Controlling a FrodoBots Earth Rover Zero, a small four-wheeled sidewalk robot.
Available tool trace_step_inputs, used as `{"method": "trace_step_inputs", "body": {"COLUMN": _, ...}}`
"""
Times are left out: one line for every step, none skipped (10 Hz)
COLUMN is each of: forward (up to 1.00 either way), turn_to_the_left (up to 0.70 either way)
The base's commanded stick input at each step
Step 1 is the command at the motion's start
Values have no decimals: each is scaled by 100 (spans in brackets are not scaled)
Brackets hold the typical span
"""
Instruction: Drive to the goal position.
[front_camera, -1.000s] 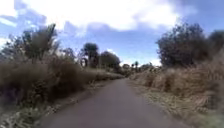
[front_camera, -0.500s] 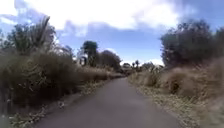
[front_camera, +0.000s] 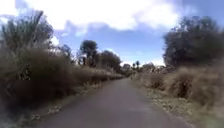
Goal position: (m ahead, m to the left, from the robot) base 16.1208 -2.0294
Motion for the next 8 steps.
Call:
{"method": "trace_step_inputs", "body": {"forward": 85, "turn_to_the_left": 0}}
{"method": "trace_step_inputs", "body": {"forward": 85, "turn_to_the_left": 0}}
{"method": "trace_step_inputs", "body": {"forward": 85, "turn_to_the_left": 0}}
{"method": "trace_step_inputs", "body": {"forward": 85, "turn_to_the_left": 0}}
{"method": "trace_step_inputs", "body": {"forward": 85, "turn_to_the_left": 0}}
{"method": "trace_step_inputs", "body": {"forward": 85, "turn_to_the_left": 0}}
{"method": "trace_step_inputs", "body": {"forward": 85, "turn_to_the_left": 0}}
{"method": "trace_step_inputs", "body": {"forward": 85, "turn_to_the_left": 0}}
